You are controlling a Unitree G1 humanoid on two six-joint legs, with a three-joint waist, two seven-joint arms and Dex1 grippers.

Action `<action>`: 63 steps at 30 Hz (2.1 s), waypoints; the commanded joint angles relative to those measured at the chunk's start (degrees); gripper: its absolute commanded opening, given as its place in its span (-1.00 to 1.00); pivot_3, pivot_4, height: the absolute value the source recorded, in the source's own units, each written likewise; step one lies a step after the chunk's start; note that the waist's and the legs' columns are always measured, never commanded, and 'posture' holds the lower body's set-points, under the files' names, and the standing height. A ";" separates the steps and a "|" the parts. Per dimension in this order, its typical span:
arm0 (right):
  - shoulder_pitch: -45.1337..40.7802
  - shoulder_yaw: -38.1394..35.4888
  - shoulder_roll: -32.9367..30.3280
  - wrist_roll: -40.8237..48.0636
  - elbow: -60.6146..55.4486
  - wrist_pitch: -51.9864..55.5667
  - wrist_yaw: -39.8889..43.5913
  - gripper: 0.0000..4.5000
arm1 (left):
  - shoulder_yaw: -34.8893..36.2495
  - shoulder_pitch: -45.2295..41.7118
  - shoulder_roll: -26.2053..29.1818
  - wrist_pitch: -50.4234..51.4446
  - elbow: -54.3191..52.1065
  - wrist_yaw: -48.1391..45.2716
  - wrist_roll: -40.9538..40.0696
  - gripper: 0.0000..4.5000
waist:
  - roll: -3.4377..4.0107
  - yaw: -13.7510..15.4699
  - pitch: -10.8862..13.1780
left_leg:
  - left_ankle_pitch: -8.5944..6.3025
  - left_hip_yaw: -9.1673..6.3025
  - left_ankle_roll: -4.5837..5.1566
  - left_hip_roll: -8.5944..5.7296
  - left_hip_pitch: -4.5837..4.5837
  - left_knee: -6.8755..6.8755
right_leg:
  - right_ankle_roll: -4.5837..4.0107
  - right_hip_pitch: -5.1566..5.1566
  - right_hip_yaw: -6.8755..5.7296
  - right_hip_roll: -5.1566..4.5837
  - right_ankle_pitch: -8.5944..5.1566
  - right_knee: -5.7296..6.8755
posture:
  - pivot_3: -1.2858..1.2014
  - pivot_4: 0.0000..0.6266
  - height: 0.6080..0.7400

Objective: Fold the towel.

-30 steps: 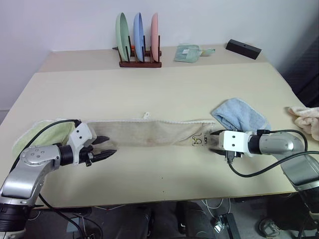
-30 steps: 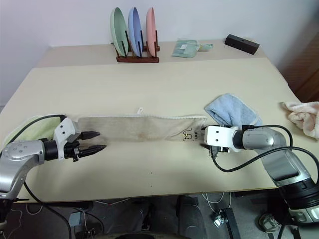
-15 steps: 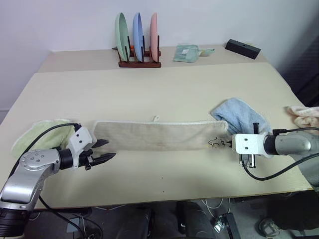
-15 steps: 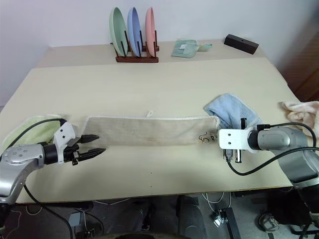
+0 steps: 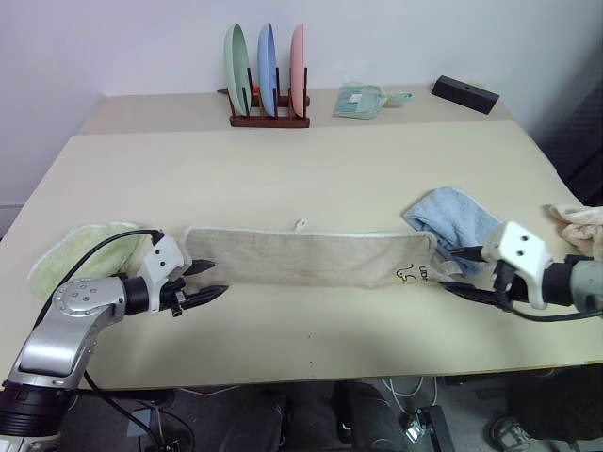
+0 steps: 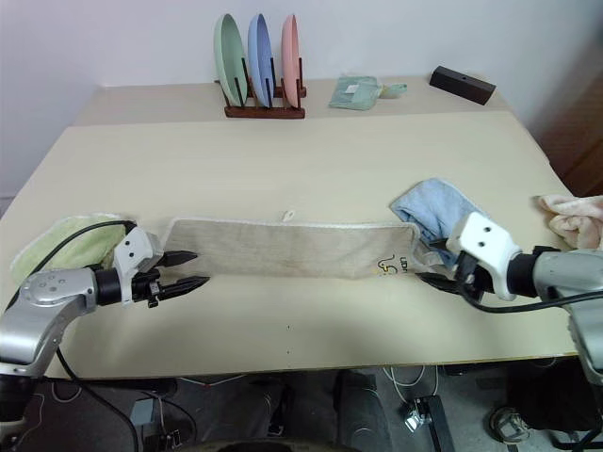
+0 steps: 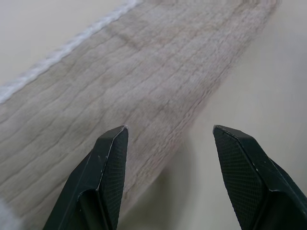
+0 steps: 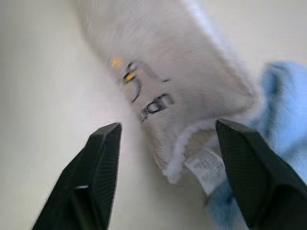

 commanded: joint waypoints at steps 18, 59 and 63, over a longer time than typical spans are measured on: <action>-8.83 -29.73 52.13 33.95 -10.41 50.61 -56.14 0.44 | -3.92 -5.98 -8.19 8.85 -10.50 -1.49 -13.08 0.27 | 0.11 0.06 -0.23 | -0.02 0.00 0.04 -0.06 -0.01 0.00 | 0.01 -0.04 0.06 -0.02 0.00 0.06 | 0.03 -0.52 0.95; -20.20 22.75 6.13 13.17 -15.38 16.68 -33.41 -0.99 | -3.81 -2.48 -6.35 8.80 -9.22 0.60 -10.74 0.27 | 0.38 -1.58 -0.37 | -0.04 0.07 0.09 0.02 0.07 -0.07 | 0.10 0.03 0.01 0.02 -0.07 0.02 | 0.03 -0.52 0.95; -31.20 34.81 13.41 9.56 -9.79 17.75 -31.55 -0.99 | -2.03 -3.04 -6.05 8.42 -7.99 1.88 -10.68 0.27 | 0.28 -1.59 -0.31 | -0.03 0.08 0.08 0.01 0.00 -0.02 | 0.08 -0.03 0.03 -0.01 -0.05 -0.02 | 0.03 -0.52 0.95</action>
